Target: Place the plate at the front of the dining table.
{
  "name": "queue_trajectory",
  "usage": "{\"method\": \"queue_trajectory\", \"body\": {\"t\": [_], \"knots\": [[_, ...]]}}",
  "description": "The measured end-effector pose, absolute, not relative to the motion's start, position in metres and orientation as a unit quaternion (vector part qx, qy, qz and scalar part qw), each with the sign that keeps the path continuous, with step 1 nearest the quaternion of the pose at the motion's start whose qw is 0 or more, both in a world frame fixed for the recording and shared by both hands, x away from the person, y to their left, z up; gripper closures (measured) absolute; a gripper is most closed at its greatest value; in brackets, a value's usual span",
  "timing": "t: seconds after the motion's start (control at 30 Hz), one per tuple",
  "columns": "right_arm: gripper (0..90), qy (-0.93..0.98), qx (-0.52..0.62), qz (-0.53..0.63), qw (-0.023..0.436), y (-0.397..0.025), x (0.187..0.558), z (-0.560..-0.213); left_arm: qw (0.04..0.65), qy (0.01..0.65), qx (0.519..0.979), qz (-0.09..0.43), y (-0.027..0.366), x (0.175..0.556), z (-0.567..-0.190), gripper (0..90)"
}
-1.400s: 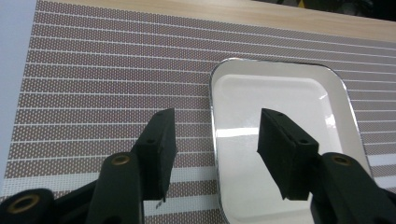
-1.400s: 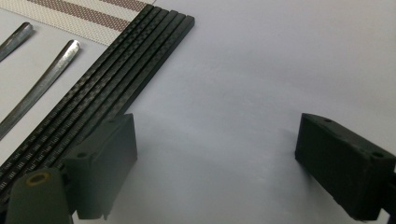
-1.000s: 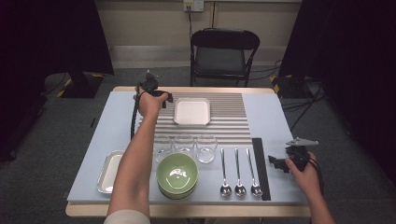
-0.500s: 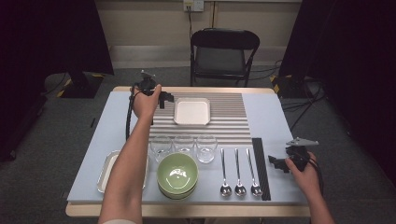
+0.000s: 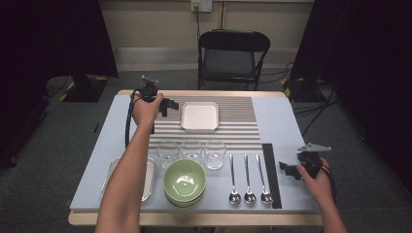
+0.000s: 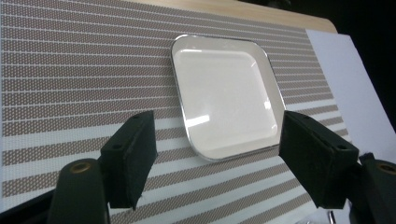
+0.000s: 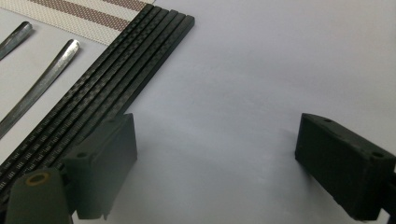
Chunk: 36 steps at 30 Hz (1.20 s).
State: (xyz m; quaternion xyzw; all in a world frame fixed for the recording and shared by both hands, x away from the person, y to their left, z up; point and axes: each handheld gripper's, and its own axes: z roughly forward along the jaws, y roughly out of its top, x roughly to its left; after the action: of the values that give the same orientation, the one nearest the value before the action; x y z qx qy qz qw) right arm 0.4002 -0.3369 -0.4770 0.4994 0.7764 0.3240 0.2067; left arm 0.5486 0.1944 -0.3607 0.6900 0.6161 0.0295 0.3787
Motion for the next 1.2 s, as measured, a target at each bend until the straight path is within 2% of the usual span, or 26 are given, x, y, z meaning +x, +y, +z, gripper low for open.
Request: {"method": "queue_trajectory", "body": {"t": [0.33, 1.2], "knots": [[11.4, 0.777, 0.499, 0.324, 0.208, -0.337, 0.4, -0.477, 0.4, 0.61, 0.684, 0.024, 0.209, 0.537, -0.354, 27.3], [11.3, 0.777, 0.498, 0.323, 0.208, -0.337, 0.4, -0.477, 0.392, 0.608, 0.689, 0.031, 0.241, 0.508, -0.356, 26.1]]}}
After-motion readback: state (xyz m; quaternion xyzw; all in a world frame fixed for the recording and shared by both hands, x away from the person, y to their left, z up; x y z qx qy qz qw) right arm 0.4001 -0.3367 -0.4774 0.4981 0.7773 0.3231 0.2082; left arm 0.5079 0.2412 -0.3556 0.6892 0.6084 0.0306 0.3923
